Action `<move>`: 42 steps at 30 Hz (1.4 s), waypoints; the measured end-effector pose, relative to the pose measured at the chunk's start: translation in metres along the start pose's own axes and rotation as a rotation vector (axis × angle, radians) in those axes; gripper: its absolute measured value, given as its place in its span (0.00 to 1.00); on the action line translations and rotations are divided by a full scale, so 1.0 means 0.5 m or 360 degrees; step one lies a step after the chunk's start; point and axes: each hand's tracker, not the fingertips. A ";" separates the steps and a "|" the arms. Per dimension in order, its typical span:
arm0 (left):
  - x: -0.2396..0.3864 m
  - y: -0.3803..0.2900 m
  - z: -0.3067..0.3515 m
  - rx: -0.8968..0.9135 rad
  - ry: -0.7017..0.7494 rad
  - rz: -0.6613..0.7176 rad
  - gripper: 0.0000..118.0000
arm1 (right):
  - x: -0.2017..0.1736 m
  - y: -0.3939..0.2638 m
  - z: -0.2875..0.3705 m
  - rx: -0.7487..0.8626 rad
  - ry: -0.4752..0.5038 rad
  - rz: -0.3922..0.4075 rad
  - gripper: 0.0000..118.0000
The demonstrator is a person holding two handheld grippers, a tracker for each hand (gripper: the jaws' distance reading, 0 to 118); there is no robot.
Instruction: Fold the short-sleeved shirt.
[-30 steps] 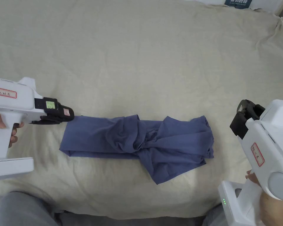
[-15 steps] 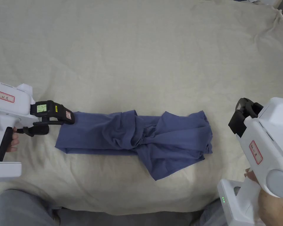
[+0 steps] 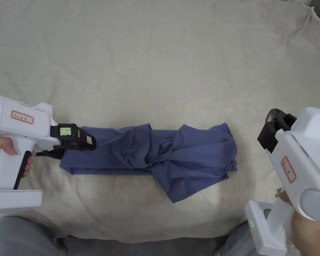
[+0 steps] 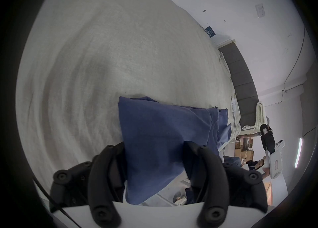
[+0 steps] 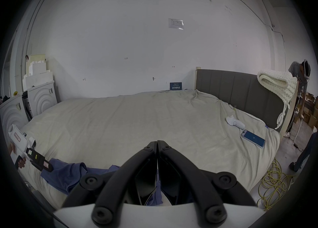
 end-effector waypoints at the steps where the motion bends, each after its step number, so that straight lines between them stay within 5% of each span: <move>1: 0.003 -0.002 0.002 0.0007 0.0005 -0.0007 0.40 | 0.000 0.000 0.001 -0.0003 0.0002 -0.0002 0.00; 3: 0.007 0.000 0.007 0.0011 0.0147 0.0017 0.19 | -0.001 -0.002 0.001 -0.0004 0.0004 -0.0002 0.00; 8: 0.055 -0.016 0.027 0.0110 0.0172 0.0010 0.09 | -0.004 -0.008 -0.002 -0.0013 0.0022 -0.0010 0.00; 20: 0.101 0.005 0.155 0.0134 0.0272 0.0004 0.07 | -0.014 0.004 0.007 0.0011 0.0067 -0.0027 0.00; 31: 0.035 0.021 0.322 0.0318 0.0993 0.0120 0.07 | -0.024 0.006 0.008 0.0016 0.0099 -0.0045 0.00; 42: 0.260 -0.011 0.282 0.0280 0.0777 -0.0243 0.07 | -0.027 0.012 0.011 0.0053 0.0135 -0.0076 0.00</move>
